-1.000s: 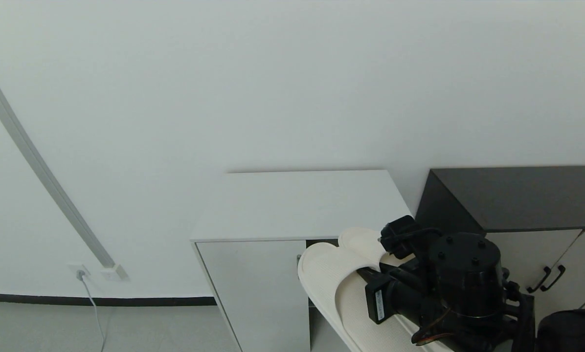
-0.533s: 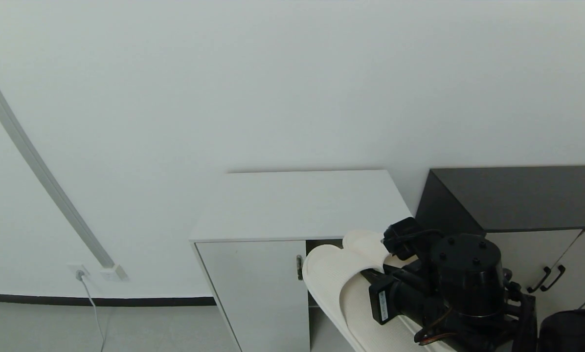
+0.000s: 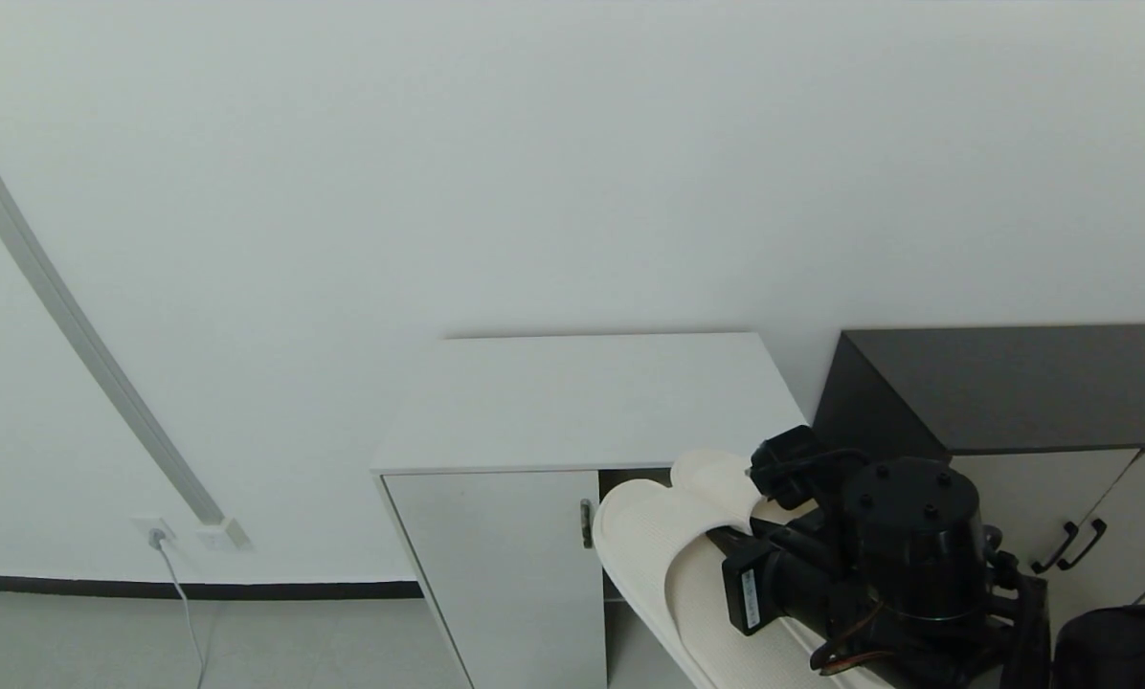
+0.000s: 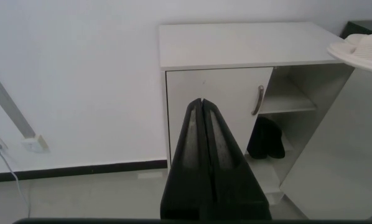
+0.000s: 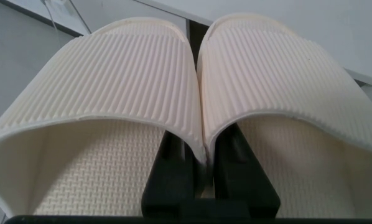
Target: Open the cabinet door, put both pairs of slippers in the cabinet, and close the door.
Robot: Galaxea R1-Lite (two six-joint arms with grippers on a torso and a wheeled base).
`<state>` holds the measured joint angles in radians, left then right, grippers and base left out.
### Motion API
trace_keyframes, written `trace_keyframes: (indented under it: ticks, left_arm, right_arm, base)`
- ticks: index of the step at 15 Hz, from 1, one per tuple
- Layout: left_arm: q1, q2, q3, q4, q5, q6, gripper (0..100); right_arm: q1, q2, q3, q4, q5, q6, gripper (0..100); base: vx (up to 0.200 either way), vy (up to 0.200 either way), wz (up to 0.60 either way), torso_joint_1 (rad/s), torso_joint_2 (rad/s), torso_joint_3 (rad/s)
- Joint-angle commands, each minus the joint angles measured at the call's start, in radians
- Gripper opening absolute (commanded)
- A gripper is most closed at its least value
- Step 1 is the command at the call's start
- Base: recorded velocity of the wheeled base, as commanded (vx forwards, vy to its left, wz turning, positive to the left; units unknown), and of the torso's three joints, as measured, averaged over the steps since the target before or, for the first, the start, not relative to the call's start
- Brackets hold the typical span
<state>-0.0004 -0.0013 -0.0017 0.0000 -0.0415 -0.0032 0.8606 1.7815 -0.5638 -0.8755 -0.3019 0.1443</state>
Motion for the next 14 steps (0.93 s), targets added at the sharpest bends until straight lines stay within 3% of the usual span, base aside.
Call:
trace_keyframes:
  ticks: [1, 7, 14]
  left_arm:
    - [0.0, 0.001, 0.0, 0.0, 0.0, 0.0, 0]
    - [0.0, 0.001, 0.0, 0.0, 0.0, -0.001, 0]
    - [0.0, 0.001, 0.0, 0.0, 0.0, -0.001, 0]
  right_arm:
    - [0.0, 0.006, 0.001, 0.0, 0.0, 0.0, 0]
    - [0.001, 0.004, 0.005, 0.0, 0.0, 0.0, 0]
    - [0.001, 0.006, 0.013, 0.0, 0.0, 0.0, 0]
  base:
    - [0.0, 0.0, 0.0, 0.0, 0.0, 0.0]
    - [0.0, 0.0, 0.0, -0.015, 0.02, 0.017]
    - [0.0, 0.0, 0.0, -0.147, 0.32, 0.176]
